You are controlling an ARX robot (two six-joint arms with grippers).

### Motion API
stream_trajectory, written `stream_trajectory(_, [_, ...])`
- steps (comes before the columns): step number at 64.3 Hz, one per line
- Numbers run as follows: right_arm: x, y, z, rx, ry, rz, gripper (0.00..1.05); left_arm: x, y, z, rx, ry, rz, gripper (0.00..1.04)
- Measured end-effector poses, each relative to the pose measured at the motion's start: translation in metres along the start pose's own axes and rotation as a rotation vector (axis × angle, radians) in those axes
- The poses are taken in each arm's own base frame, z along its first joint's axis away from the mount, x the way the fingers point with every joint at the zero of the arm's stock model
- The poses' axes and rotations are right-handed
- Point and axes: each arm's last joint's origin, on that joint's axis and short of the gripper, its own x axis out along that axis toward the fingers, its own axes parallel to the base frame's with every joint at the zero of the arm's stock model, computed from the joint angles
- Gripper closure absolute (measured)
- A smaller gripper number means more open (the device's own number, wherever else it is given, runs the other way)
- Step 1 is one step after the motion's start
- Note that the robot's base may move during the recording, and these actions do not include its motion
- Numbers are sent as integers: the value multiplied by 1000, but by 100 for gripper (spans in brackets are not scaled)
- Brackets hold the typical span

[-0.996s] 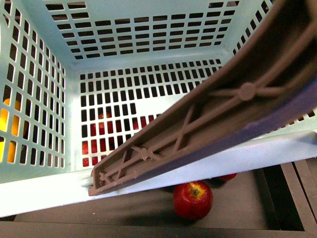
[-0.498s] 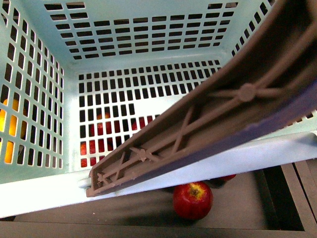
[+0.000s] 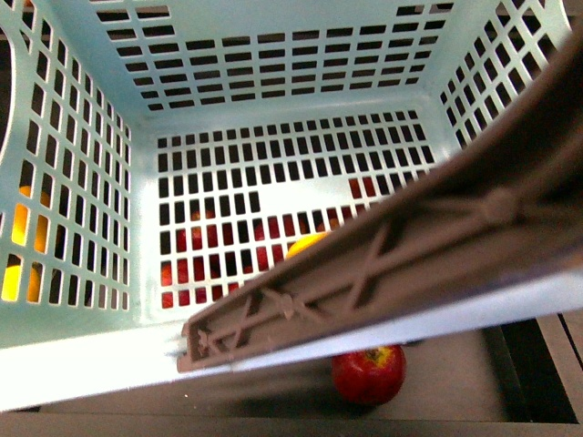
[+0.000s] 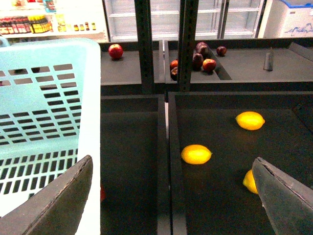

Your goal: Pick lemon and mango into basket

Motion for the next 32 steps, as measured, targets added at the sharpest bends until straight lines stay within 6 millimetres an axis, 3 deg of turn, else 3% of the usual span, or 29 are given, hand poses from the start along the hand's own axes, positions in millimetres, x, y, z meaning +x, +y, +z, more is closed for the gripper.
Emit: stream_trajectory(32, [0,0,-1,0,4,3,9,-1,1,3,-3,-16,6,100])
